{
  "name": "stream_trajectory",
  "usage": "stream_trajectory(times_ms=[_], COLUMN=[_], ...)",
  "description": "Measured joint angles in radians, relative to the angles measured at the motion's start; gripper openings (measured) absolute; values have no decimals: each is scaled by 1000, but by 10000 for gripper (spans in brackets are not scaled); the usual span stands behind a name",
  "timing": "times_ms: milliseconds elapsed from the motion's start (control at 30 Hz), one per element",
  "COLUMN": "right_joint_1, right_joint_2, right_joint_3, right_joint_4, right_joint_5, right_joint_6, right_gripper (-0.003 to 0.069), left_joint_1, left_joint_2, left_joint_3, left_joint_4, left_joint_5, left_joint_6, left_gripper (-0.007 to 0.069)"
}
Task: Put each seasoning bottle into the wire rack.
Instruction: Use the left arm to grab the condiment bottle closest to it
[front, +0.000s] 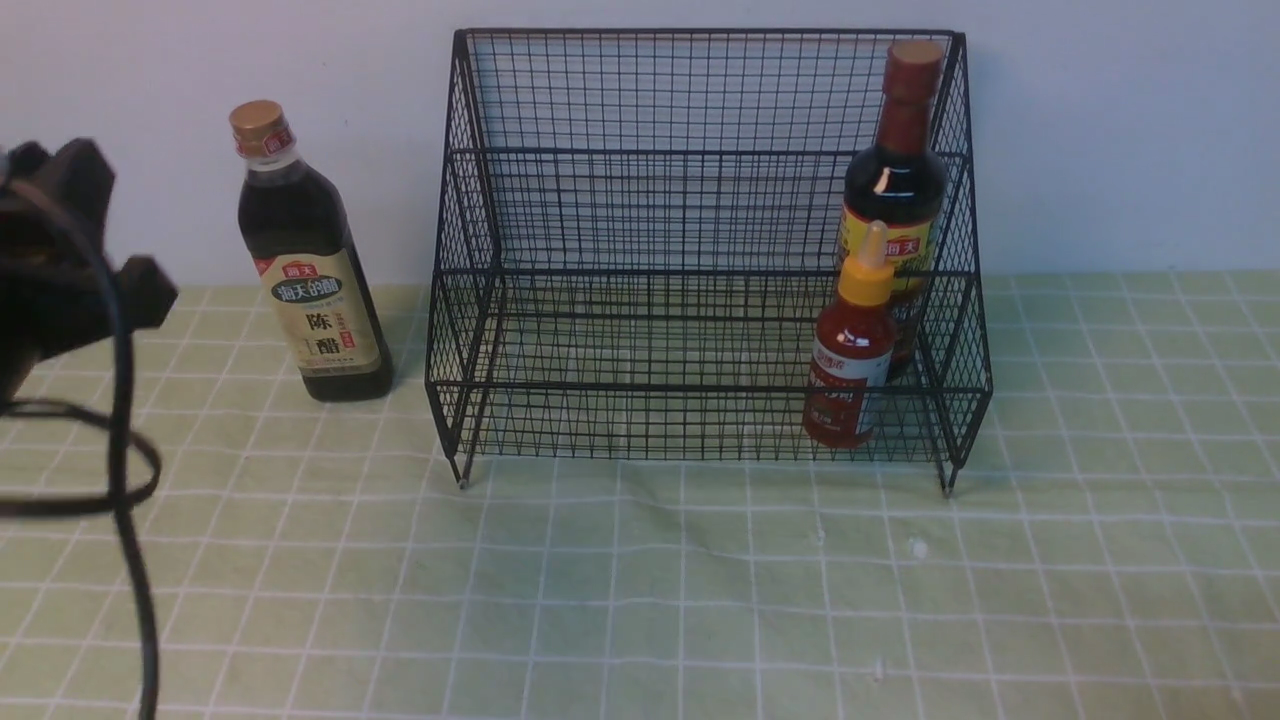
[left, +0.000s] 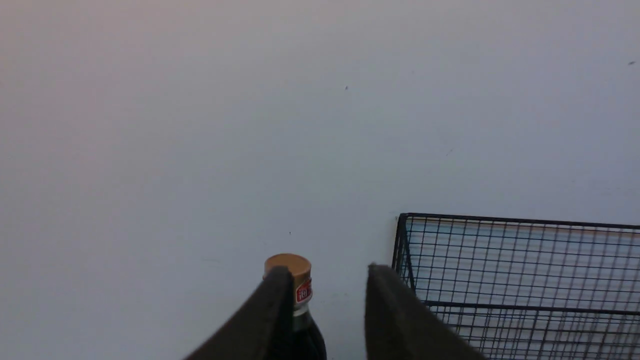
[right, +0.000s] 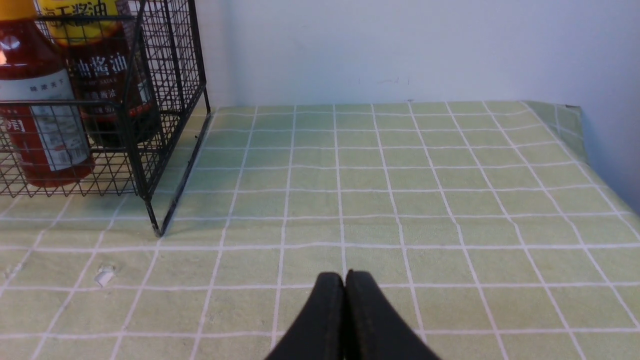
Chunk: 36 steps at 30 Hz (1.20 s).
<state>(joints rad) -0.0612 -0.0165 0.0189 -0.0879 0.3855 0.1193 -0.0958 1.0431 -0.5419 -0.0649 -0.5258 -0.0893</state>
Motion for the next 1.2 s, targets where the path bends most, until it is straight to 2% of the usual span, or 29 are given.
stream_trajectory(times_ms=[33, 67, 200, 367, 500, 733, 967, 1067, 1133, 1200], right_joint_1=[0, 0, 0, 0, 0, 0, 0, 0, 0, 0], right_joint_2=[0, 0, 0, 0, 0, 0, 0, 0, 0, 0], right_joint_3=[0, 0, 0, 0, 0, 0, 0, 0, 0, 0], right_joint_4=[0, 0, 0, 0, 0, 0, 0, 0, 0, 0], right_joint_5=[0, 0, 0, 0, 0, 0, 0, 0, 0, 0], right_joint_6=[0, 0, 0, 0, 0, 0, 0, 0, 0, 0], right_gripper=[-15, -15, -15, -15, -15, -15, -15, -15, -15, -15], left_joint_1=[0, 0, 0, 0, 0, 0, 16, 26, 27, 28], left_joint_2=[71, 71, 270, 442, 540, 696, 770, 781, 784, 784], left_joint_3=[-45, -53, -203, -343, -420, -536, -552, -552, -552, -552], left_joint_4=[-2, -2, -3, -9, -43, -182, -202, -204, -203, -188], left_joint_5=[-1, -1, -1, -1, -2, -3, -8, -10, -12, -15], left_joint_6=[0, 0, 0, 31, 89, 185, 199, 199, 198, 197], left_gripper=[309, 318, 502, 599, 603, 594, 591, 557, 491, 386])
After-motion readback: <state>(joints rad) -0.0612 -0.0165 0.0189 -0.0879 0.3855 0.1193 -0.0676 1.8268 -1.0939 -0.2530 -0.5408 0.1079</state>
